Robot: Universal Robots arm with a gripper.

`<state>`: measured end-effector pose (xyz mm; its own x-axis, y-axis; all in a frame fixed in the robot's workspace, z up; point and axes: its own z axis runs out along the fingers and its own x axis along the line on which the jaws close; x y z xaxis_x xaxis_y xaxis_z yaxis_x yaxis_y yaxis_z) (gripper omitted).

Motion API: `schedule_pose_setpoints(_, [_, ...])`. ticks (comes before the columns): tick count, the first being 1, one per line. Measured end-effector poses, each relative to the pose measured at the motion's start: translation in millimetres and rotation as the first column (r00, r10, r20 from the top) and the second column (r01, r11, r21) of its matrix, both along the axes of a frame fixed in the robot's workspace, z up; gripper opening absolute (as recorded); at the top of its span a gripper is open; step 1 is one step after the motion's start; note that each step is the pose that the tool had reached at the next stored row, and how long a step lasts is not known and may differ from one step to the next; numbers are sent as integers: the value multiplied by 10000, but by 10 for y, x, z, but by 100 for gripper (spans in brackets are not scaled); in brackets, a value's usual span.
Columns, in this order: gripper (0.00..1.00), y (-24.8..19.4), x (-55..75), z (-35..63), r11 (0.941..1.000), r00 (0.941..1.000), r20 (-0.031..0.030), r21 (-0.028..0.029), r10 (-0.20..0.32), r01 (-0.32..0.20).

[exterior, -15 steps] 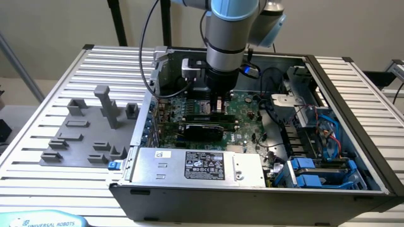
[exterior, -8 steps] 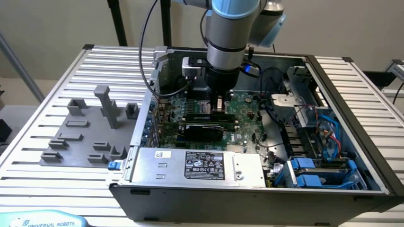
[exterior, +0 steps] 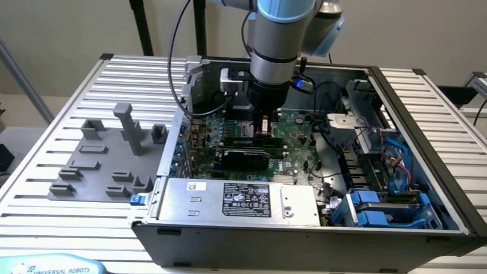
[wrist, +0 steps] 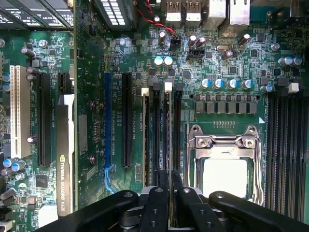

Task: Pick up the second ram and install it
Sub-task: 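Insert the second ram into the second slot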

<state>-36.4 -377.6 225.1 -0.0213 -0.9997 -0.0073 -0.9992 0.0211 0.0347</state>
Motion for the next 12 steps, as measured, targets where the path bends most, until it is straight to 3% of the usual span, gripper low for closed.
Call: schedule_pose_setpoints(12, [14,0,21,-38,10000,9999,-121,1,0,0])
